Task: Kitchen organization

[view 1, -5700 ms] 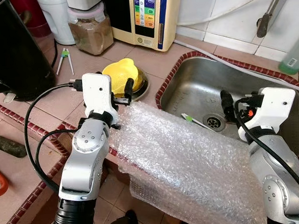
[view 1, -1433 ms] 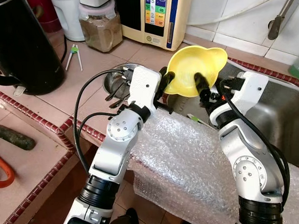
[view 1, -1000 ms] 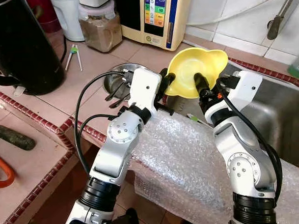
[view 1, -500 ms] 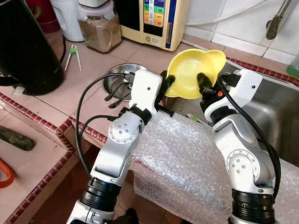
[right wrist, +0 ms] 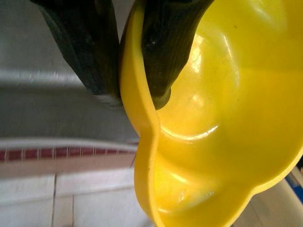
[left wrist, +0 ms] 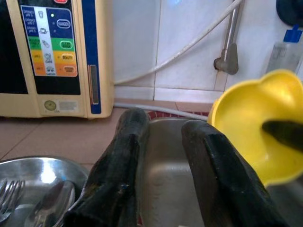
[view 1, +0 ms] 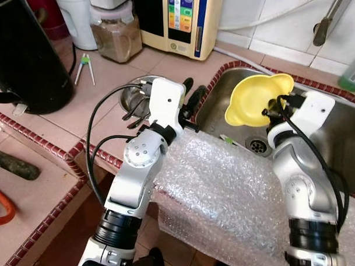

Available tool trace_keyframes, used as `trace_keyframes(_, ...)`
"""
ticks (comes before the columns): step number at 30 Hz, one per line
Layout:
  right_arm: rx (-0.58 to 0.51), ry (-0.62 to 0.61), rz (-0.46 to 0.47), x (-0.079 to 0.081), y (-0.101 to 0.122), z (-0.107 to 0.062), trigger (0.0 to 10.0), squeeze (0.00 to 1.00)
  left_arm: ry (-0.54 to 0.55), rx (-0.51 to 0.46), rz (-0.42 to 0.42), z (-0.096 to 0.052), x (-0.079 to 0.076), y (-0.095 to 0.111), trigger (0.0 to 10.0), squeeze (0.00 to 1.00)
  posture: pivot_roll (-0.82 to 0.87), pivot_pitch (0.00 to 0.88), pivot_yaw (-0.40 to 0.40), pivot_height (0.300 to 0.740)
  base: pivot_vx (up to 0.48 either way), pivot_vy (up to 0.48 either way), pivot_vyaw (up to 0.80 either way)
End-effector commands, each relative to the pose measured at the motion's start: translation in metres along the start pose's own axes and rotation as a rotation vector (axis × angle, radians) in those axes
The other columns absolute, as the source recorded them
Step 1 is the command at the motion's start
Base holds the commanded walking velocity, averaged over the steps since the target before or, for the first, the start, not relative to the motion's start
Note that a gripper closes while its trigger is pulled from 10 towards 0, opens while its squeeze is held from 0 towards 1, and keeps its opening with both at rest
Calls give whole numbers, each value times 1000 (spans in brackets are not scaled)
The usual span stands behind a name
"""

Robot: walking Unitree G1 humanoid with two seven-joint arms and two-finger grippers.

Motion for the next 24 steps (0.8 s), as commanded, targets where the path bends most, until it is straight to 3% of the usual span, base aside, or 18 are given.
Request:
trace_keyframes(1,2,-51,-46,-11,-4,8,0,0,-48,37,-27,-1,-4,-1,10000,1000,34,189,-10,740,0,0,0)
trace_keyframes(3,8,-65,-72,-15,-7,12,0,0,-78,80,-68,-2,-6,-6,10000,1000,36,190,-9,740,0,0,0)
trace_keyframes(6,35,-117,-86,-28,-17,20,0,0,-172,219,-93,-8,-18,-25,10000,1000,49,192,-5,740,0,0,0)
trace_keyframes(11,94,-184,-108,-46,-36,26,0,0,-195,288,-95,-10,-26,-36,10000,1000,54,192,-2,740,0,0,0)
trace_keyframes(18,134,-228,-135,-58,-51,31,0,0,-213,342,-84,-12,-28,-39,10000,1000,57,190,1,740,0,0,0)
trace_keyframes(19,141,-227,-132,-58,-53,31,745,0,-213,347,-79,-12,-27,-40,10000,1000,57,190,1,740,0,0,0)
trace_keyframes(20,151,-221,-123,-57,-57,31,9725,1000,-212,355,-73,-13,-26,-41,10000,1000,58,190,2,740,0,0,0)
trace_keyframes(24,178,-237,-129,-58,-65,31,10000,1000,-209,372,-63,-13,-25,-43,10000,1000,57,189,7,740,0,0,0)
Point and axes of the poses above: a point about 5 cm out from each wrist's last joint towards the gripper, its own z axis pointing out of the wrist towards the gripper, its own y axis along the axis of the wrist's last joint, x = y × z, the point moved 3 cm from there along z, pointing out of the wrist towards the gripper, and after that the axes turned 15 degrees about -z, right-handed, at the moved point
